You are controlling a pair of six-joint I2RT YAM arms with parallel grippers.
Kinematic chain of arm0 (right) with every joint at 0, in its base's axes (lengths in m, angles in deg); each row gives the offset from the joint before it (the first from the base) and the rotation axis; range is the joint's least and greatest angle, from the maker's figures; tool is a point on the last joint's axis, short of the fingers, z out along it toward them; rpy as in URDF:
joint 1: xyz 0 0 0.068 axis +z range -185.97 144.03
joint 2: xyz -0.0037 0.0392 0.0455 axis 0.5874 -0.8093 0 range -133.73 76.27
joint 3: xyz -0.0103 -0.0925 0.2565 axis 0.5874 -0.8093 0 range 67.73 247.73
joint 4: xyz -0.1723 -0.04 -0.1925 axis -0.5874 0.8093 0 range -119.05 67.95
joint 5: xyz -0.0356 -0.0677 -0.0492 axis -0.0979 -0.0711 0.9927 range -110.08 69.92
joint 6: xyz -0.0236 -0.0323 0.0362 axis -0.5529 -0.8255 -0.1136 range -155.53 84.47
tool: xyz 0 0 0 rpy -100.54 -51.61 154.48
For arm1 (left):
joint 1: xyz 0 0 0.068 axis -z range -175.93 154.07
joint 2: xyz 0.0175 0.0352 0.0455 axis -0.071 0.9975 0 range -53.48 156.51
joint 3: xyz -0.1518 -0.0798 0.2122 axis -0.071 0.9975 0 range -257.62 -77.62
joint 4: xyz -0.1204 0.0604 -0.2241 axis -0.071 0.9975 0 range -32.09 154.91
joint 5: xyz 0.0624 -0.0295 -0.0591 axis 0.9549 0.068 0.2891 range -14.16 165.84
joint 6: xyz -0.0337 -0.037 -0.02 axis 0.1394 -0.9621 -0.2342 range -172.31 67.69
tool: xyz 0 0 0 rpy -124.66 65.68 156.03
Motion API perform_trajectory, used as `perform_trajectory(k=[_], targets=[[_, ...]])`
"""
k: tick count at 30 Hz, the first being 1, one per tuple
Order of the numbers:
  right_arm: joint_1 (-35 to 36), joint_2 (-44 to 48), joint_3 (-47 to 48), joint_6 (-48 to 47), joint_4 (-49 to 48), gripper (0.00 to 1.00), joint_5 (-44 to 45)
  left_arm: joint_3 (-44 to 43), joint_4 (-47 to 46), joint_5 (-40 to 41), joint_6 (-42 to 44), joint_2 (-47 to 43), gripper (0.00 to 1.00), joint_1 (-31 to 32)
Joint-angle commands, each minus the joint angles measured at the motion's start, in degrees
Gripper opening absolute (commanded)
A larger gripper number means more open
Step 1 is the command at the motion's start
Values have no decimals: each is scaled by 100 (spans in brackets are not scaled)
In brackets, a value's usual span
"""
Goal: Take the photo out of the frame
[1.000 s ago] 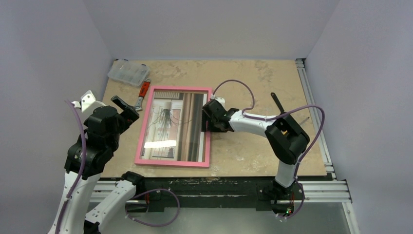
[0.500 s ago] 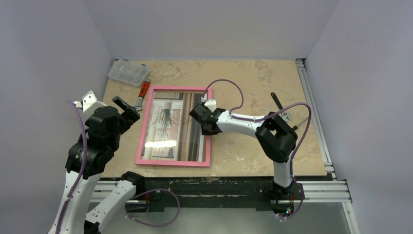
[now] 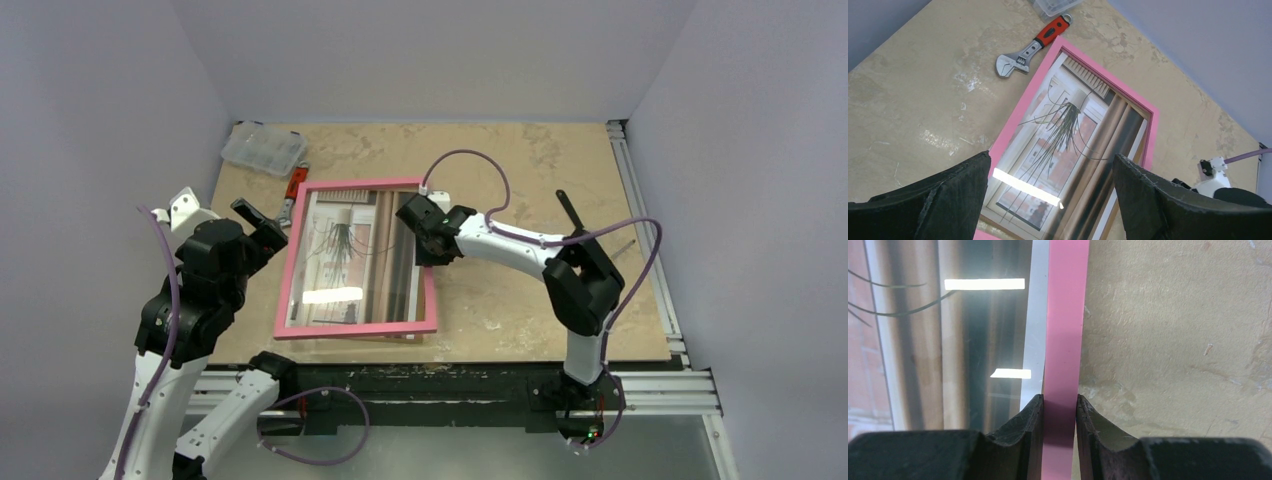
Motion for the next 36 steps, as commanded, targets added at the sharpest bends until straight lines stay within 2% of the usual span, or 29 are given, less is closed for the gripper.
perform_trajectory(k=[1,7,14,21,25,29,36], targets=[[-444,848,-34,-121,-198,0,-670,10,-202,-44,37,-24,88,-31],[-1140,1588,-906,-723,-321,0,-784,-8,-240,-87,42,19,88,-31],[-2272,2492,-2161,-2073,-568,0,-738,27,-311,-246,9,122,88,-33],[-2992,3170,-2656,-3987,-593,0,-486,128,-386,-409,-14,131,88,-22],[-3390,3179,-2603,-4598,-404,0,-260,292,-478,-502,-21,134,88,30],[-3781,3134,-2671,-4802,-304,0,-69,352,-544,-407,105,117,88,192],[-4022,2973,-3016,-4826,-487,0,674,350,-558,-160,306,138,88,472]])
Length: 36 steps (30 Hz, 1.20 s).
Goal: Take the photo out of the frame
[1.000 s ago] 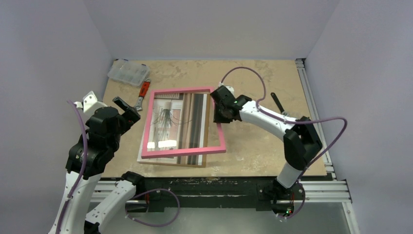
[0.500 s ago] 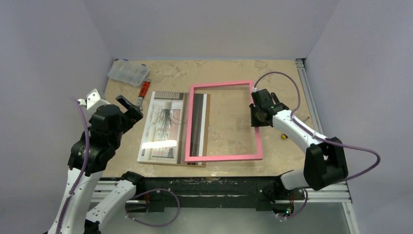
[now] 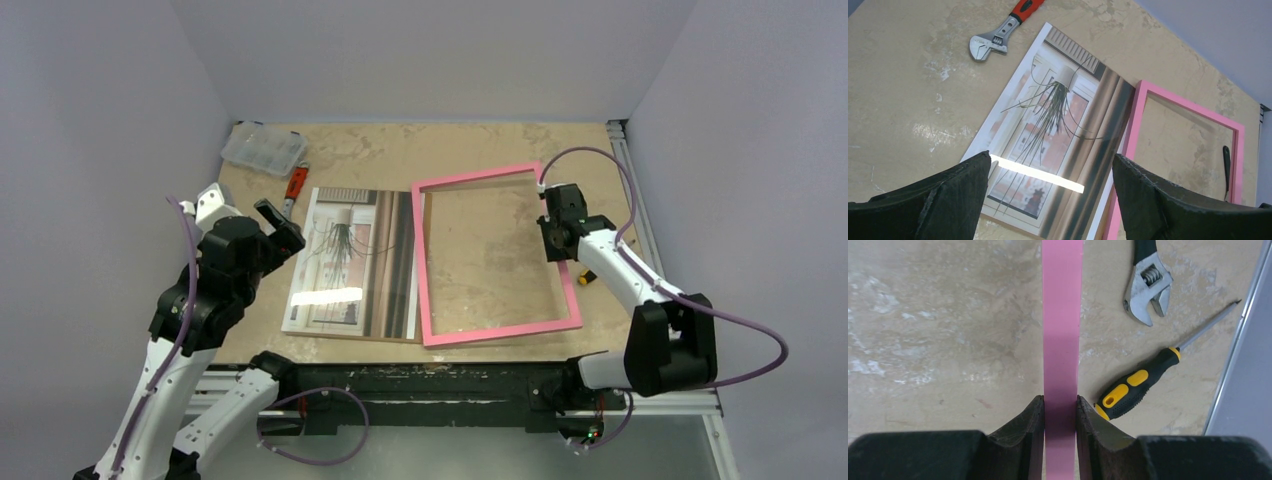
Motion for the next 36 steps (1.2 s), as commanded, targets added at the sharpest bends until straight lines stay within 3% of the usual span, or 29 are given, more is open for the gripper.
perform_trajectory(k=[1,12,26,36], targets=[[-126,-87,-121,-285,-168,0,861,1,-280,232,258,28,88,173],[-371,-242,-255,-325,-355,0,1274,112,-400,285,359,85,88,361],[-428,-1064,156,-332,-470,0,33,239,-500,162,292,212,88,409],[-844,-1791,343,-73,-331,0,531,80,-454,246,381,380,88,414]])
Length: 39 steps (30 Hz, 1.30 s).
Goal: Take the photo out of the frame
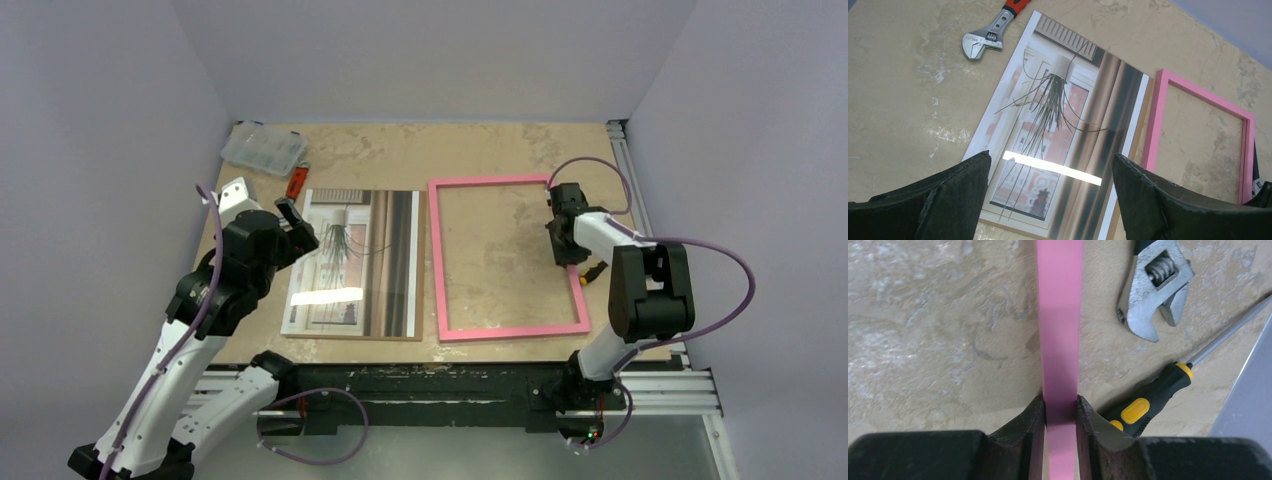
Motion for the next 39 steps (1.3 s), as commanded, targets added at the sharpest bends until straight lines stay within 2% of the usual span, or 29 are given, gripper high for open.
perform_trajectory(k=[1,8,14,16,18,20,22,26,30,32,33,36,37,39], targets=[[-212,-269,188,253,-24,0,454,-109,-186,50,108,91,88,29],[-369,-530,355,715,111,0,585,63,-433,-389,210,275,88,35],[-388,-487,407,658,201,2,618,216,-533,-870,350,694,87,31],[-393,-485,496,602,207,10,449,317,-653,-1171,459,903,87,35],[-393,-505,610,553,372,24,417,432,-805,-1596,592,1115,87,34],[-388,-414,652,563,434,39,555,507,-978,-2182,751,1365,86,35],[-327,-212,646,644,318,49,460,540,-1124,-2966,930,1649,86,30],[-43,378,667,929,421,63,782,754,-1682,-3943,1048,2058,85,35],[639,1149,653,1350,587,67,1046,793,-1885,-4377,975,2499,85,-25],[1031,1621,671,1926,752,67,437,835,-1971,-4554,882,2646,85,-108],[1146,1839,555,2218,621,67,-183,883,-2029,-4643,835,2680,85,-168],[1386,2579,-264,3433,-378,70,-1999,977,-2046,-4855,725,2705,85,-621],[1542,2796,-564,3845,-861,71,-2403,1027,-2007,-4922,692,2684,86,-830],[2296,3099,-1118,4497,-1970,70,-2769,1132,-1948,-5026,683,2605,86,-1208]])
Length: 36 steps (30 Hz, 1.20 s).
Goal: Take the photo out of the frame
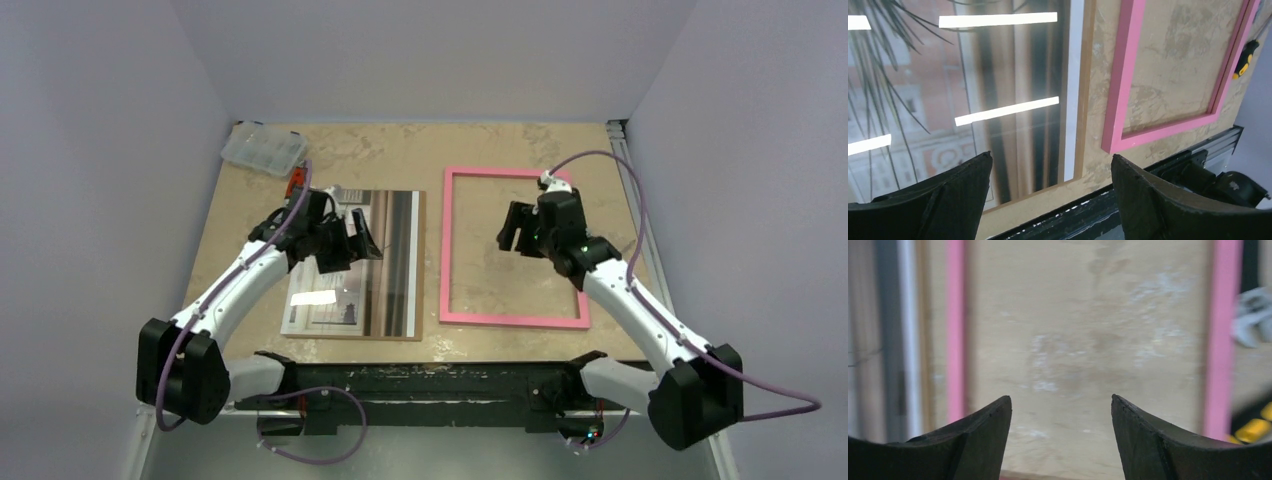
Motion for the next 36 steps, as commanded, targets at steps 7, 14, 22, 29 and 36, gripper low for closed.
perform_trajectory(k=[7,14,22,29,36], targets=[[2514,-833,-450,1966,-2911,68,-1921,457,325,-396,234,-703,87,-1856],[3472,-2652,647,1608,-2955,67,-2095,508,516,-115,375,-866,89,-2924],[3505,-3031,625,1133,-2510,66,-1652,717,304,47,318,-408,91,-3637],[3503,-3070,415,728,-2426,66,-1285,747,37,-2,432,-189,100,-3744],[3503,-3056,45,677,-2700,67,-1255,565,71,-212,611,630,100,-3848]])
